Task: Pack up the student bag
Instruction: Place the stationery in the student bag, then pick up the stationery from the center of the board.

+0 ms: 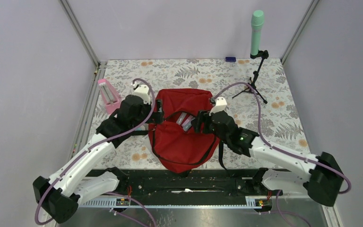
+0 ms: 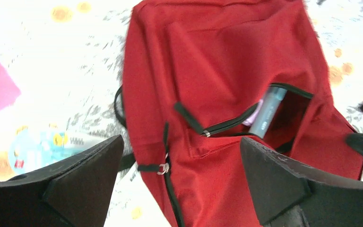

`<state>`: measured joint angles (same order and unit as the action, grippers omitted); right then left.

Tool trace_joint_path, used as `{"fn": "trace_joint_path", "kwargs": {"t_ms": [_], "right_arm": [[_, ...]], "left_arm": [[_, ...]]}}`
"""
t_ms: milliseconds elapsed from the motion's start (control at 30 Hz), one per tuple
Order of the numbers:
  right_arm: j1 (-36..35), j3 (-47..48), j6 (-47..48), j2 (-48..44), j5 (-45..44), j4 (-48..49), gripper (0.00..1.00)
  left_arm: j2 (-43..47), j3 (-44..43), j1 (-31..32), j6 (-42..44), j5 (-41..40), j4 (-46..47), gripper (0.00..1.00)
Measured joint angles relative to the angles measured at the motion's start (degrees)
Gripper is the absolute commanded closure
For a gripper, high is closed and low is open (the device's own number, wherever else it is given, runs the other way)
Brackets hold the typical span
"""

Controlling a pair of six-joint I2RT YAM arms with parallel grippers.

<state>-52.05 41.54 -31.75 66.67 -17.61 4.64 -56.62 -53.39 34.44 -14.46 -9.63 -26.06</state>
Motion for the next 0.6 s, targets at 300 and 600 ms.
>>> {"fn": "trace_joint_path", "kwargs": {"t_ms": [300,600], "right_arm": [[0.15,-4.44,11.74,-13.62,-6.08,-2.82,0.00],[0.26,-4.90,12.63,-17.20,-6.93,-5.20,0.00]], "left_arm": [[4.87,8.00,-15.98,-14.88,-2.91,-3.61,0.01],[-4.42,10.51,-25.79,-25.88,-7.98,-5.25,0.23]]}}
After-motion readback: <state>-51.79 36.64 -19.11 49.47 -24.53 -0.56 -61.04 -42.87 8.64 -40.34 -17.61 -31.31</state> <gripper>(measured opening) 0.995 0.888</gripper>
